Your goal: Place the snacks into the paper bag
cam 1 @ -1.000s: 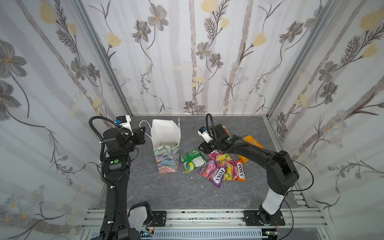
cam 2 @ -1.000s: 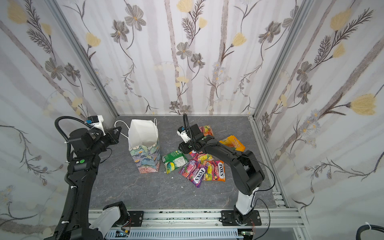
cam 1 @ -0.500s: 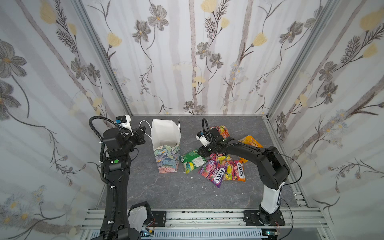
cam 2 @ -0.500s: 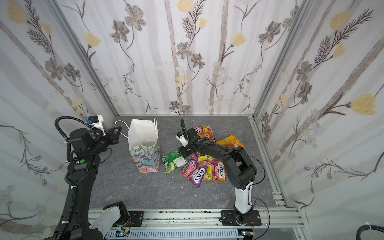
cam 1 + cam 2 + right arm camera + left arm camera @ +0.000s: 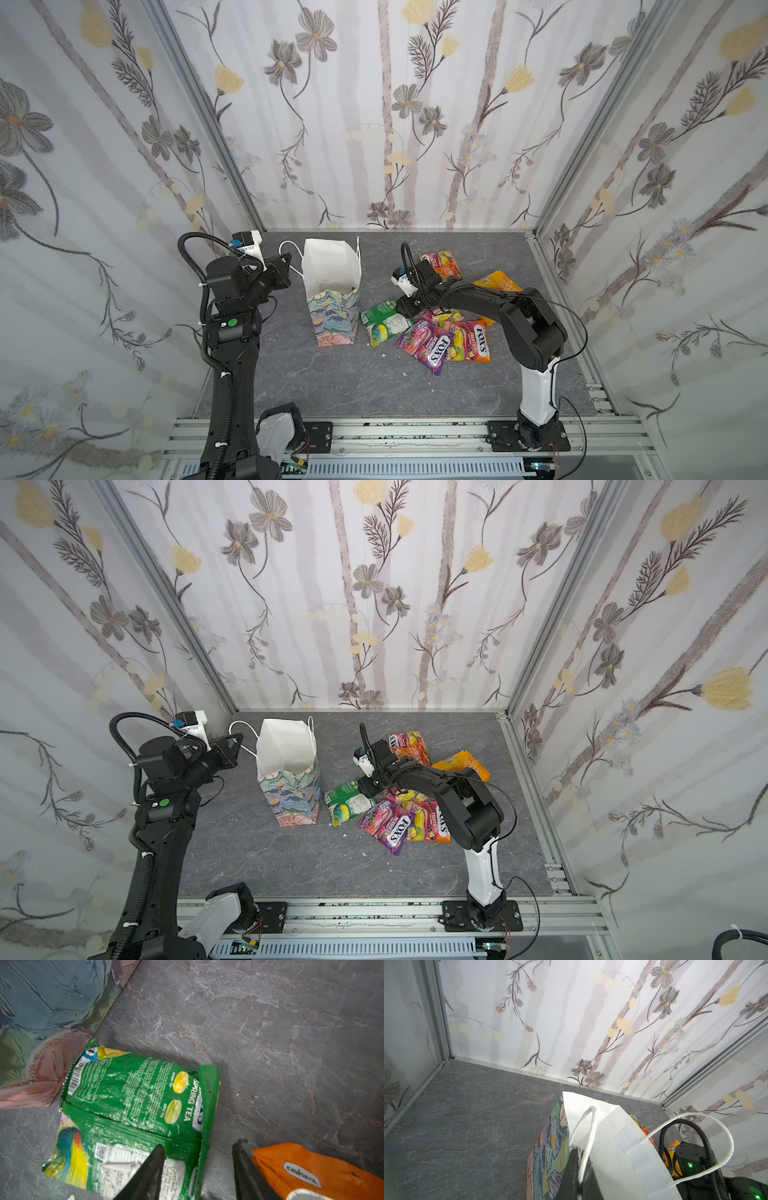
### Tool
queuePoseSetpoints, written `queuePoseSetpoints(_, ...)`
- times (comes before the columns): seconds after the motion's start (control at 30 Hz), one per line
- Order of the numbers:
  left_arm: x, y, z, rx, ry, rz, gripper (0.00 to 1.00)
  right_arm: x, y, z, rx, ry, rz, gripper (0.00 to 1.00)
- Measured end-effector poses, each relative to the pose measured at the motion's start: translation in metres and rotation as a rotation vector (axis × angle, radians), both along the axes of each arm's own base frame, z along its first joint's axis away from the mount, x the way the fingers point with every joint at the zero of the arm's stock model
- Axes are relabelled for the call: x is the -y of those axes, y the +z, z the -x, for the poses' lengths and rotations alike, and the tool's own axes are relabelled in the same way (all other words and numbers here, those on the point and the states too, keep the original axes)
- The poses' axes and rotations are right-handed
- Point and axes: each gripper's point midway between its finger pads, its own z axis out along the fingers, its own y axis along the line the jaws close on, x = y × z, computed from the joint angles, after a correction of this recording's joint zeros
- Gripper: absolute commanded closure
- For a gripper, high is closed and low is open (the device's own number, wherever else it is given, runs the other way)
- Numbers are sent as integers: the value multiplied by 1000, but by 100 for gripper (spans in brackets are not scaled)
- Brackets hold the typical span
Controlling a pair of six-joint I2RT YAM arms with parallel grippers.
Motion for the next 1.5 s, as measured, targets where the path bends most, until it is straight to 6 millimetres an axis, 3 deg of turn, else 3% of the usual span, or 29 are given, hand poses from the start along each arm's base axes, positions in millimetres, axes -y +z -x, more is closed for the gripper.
queuePoseSetpoints(0.4, 0, 0, 0, 0, 0, 0, 100, -3, -6, -4, -2, -13, -10, 48)
queuePoseSetpoints(1.07, 0, 1, 1, 3, 0, -1, 100, -10, -14, -5, -21, -14, -36, 64)
queuePoseSetpoints(1.3, 0, 1, 1, 3, 0, -1, 100, -10, -14, -6, -21, -19, -42, 75)
queuePoseSetpoints(1.5, 0, 1, 1, 3, 0, -1, 100, -11, -14, -7, -19, -24, -45, 95)
